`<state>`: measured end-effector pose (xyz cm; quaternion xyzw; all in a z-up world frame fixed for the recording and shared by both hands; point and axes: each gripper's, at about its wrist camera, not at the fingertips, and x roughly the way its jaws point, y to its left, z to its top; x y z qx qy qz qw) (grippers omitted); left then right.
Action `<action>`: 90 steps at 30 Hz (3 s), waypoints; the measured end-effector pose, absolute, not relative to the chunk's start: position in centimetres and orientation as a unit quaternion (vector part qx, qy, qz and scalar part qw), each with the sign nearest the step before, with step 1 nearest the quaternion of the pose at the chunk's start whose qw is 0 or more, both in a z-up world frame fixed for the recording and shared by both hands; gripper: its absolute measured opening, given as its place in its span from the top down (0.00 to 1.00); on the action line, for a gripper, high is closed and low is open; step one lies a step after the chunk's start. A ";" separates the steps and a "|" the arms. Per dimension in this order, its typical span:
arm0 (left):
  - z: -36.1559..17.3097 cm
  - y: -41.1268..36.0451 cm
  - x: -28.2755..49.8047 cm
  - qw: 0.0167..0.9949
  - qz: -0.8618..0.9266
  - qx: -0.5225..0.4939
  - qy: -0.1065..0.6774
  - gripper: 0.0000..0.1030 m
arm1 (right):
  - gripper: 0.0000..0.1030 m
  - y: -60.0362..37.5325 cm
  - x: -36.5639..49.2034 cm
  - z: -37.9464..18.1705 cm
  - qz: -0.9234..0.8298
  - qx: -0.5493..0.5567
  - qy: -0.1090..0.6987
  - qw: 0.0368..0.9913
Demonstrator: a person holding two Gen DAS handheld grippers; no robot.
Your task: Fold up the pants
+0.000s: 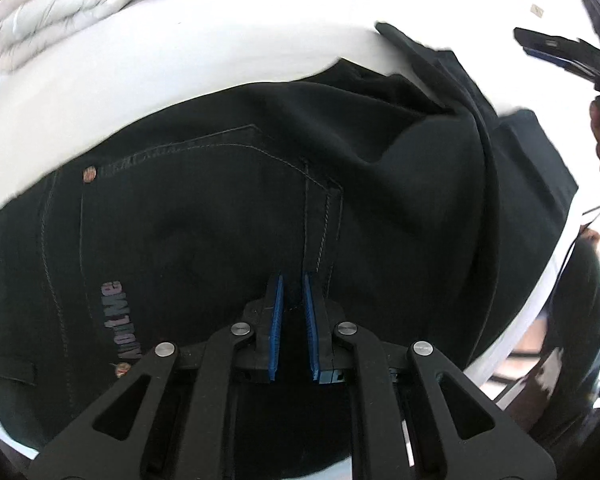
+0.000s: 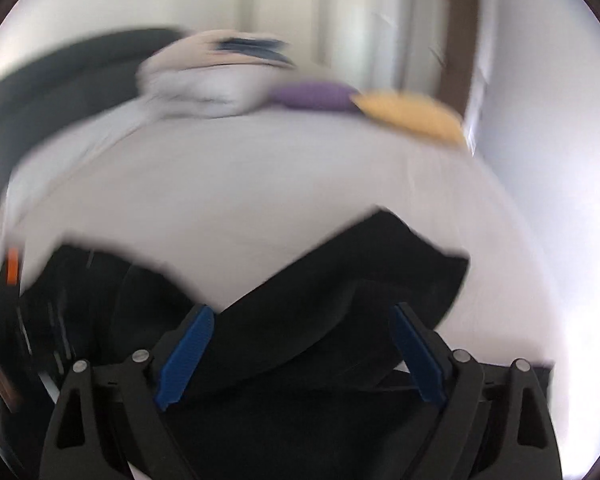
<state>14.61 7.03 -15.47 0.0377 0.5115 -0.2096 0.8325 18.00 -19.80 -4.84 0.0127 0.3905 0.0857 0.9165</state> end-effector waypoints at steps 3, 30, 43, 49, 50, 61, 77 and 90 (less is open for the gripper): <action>-15.5 7.2 14.9 0.832 -0.210 0.021 0.513 0.90 | 0.12 -22.8 23.1 -5.2 0.064 0.084 0.429 0.897; -16.3 8.5 13.7 0.836 -0.213 0.007 0.506 0.90 | 0.75 -21.8 37.3 -15.5 -0.084 0.107 0.570 0.810; -16.2 8.0 14.2 0.828 -0.208 0.001 0.521 0.90 | 0.95 -35.2 22.6 -3.8 -0.017 0.289 0.350 0.891; -16.1 9.1 15.3 0.817 -0.214 -0.043 0.535 0.90 | 0.95 -43.1 7.9 -5.9 -0.004 0.411 0.259 0.874; -16.0 9.2 15.5 0.815 -0.211 -0.051 0.536 0.90 | 0.94 -43.7 6.0 -7.0 -0.017 0.421 0.265 0.867; -15.1 8.6 15.1 0.820 -0.174 -0.036 0.544 0.90 | 0.23 -45.5 0.6 -15.8 -0.022 0.516 0.291 0.805; -15.5 9.3 15.3 0.816 -0.185 -0.055 0.544 0.90 | 0.93 -45.8 3.7 -17.7 -0.065 0.500 0.312 0.805; -16.0 9.3 15.7 0.814 -0.188 -0.059 0.547 0.90 | 0.91 -49.2 4.7 -16.3 -0.088 0.519 0.310 0.792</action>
